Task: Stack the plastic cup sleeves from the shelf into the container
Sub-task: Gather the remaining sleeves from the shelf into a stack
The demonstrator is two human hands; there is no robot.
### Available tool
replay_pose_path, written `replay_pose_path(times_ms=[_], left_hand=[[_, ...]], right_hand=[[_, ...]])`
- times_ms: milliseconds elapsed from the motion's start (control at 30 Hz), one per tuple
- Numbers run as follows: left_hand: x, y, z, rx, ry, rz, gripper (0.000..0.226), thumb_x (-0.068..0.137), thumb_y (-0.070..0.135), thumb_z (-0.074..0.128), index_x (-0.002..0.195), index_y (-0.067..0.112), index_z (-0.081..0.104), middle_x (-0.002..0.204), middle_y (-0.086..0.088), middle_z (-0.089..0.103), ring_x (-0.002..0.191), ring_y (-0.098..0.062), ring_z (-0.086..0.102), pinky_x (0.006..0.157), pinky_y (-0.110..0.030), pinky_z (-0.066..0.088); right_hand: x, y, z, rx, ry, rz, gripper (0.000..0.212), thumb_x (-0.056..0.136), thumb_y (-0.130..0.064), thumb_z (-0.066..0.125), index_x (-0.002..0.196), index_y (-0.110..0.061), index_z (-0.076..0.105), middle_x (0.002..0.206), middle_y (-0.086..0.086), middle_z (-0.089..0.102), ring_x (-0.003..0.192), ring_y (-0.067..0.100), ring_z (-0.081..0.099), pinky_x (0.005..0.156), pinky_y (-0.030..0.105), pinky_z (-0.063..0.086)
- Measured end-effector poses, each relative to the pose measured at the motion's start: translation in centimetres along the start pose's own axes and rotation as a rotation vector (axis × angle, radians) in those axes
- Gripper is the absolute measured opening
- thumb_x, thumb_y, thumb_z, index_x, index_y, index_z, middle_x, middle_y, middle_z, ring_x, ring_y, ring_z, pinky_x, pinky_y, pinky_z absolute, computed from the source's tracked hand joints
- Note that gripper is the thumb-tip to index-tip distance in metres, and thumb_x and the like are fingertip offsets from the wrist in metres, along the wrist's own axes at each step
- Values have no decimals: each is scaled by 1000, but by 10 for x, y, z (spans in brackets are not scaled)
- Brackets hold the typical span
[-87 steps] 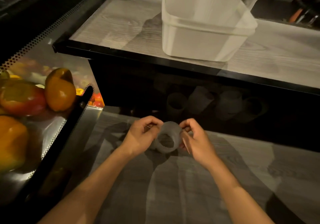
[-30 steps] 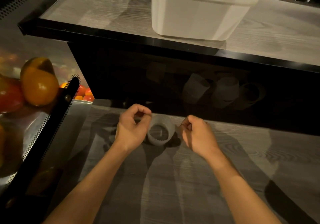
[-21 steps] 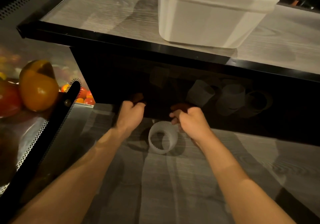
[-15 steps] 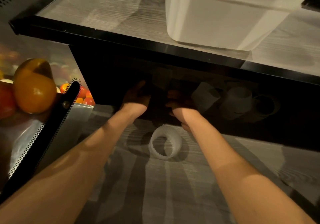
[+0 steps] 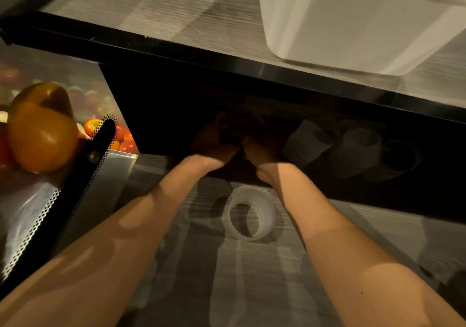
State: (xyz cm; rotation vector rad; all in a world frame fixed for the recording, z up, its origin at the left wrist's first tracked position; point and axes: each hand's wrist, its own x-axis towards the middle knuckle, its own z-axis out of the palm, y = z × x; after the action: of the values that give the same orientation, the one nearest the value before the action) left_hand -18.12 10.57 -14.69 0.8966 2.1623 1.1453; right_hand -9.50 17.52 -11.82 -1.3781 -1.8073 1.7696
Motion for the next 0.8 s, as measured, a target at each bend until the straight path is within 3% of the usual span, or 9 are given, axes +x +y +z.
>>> replay_pose_path(times_ms=[67,133,200,300,400,567,633,700,800], left_hand=[[0,-2,-4,-162,24,41,20,101,22,54,117,12,60,101,-7,66,85,-19,71,76,-27,58],[-1,-8,-4,58,114,131,38,91,30,66,125,13,61,107,-3,70,96,-22,72,86,-34,59],[-10,-7,-2,-6,89,50,51,86,25,77,134,17,61,123,-2,69,113,-23,66,99,-44,54],[-41,-2,-1,-243,59,-66,41,90,21,74,130,27,66,123,5,68,113,-13,64,98,-38,54],[-60,-9,2,-253,70,-159,23,92,12,67,112,19,73,104,-4,75,98,-19,71,90,-42,59],[-80,-8,6,-262,72,-186,16,98,12,61,103,18,74,90,-5,77,85,-19,74,80,-47,61],[-83,-6,3,-255,80,-197,14,98,12,59,100,16,73,88,-10,77,83,-26,74,76,-49,60],[-84,-1,-2,-256,90,-199,13,98,12,58,97,14,71,89,-15,76,84,-31,73,76,-51,60],[-89,10,-11,-270,114,-189,14,97,11,59,89,16,68,86,-10,76,86,-27,73,85,-49,60]], right_hand=[[2,4,-2,80,-52,-25,36,105,-11,52,141,-6,55,140,15,57,119,27,59,99,29,54],[-1,1,-1,141,-102,-30,34,106,-6,48,139,-1,55,141,19,56,108,25,61,86,19,54],[-6,-2,-1,97,-102,14,35,104,-8,53,139,-2,54,141,20,56,109,26,61,88,21,53],[-19,-1,-9,-55,-140,165,36,105,-23,56,137,-8,55,136,15,58,118,26,57,105,32,48],[-44,6,-22,-135,-123,317,17,105,-24,52,99,-12,62,96,2,66,100,19,62,90,30,50],[-70,19,-36,-151,41,-120,18,99,-17,60,83,-18,69,74,3,74,70,12,70,72,30,58],[-71,17,-44,-160,204,-170,19,95,-16,66,76,-12,66,68,4,66,57,9,63,54,22,50],[-74,16,-52,-212,277,-168,25,94,-16,66,70,-11,60,66,3,60,53,9,58,51,21,44],[-82,15,-60,-318,149,-150,27,99,-20,61,74,-9,61,59,-1,55,43,2,51,44,17,41]])
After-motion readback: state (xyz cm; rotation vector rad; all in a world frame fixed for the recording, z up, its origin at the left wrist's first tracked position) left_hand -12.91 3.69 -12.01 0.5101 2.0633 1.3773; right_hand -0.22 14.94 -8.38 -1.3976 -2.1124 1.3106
